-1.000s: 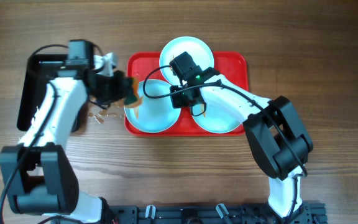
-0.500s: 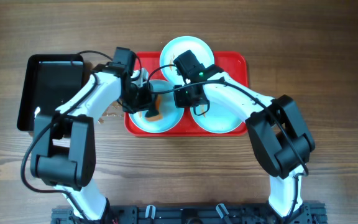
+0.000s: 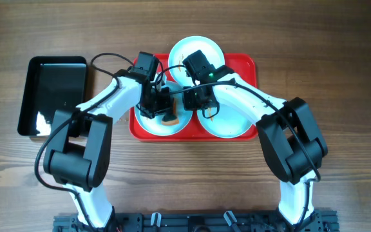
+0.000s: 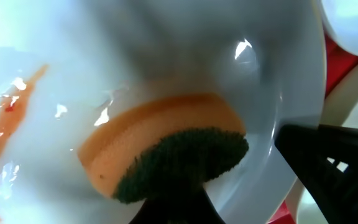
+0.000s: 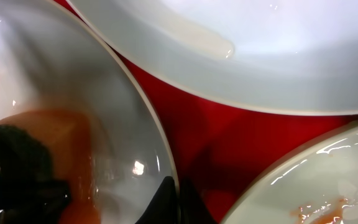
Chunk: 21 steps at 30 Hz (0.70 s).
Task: Clean dirty plates on tray and stack at the side
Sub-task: 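Carry the sponge with the left gripper to the left plate, then scrub the left plate with the sponge using the left gripper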
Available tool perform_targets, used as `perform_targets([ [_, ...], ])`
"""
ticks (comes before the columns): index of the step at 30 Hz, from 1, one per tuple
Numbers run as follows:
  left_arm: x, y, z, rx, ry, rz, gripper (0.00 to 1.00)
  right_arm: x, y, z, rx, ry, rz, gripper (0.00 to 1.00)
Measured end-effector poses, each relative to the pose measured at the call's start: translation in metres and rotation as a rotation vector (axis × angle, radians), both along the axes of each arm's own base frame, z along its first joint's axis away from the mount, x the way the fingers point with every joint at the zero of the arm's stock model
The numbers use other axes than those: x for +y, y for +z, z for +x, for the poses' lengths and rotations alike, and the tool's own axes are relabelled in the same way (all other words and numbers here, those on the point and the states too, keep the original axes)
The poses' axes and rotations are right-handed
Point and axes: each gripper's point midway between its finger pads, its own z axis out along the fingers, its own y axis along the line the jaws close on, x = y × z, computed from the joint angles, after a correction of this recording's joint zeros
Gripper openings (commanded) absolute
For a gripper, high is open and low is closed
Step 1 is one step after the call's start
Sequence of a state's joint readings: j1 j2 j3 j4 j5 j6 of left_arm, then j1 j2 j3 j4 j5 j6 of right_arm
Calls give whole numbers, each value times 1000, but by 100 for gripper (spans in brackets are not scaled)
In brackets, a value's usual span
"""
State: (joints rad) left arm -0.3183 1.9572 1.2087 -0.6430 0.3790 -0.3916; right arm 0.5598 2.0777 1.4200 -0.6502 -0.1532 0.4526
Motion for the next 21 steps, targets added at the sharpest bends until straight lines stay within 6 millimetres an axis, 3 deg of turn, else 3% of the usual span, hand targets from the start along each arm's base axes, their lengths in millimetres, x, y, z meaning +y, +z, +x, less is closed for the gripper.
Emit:
perform_targets([
  [8,12,-3,1,-15,8,126,4,1,0,-1,6,-3,7,4],
  [21,90,0,20,-127,76,576,4,5,1,-3,16,-8,21,4],
])
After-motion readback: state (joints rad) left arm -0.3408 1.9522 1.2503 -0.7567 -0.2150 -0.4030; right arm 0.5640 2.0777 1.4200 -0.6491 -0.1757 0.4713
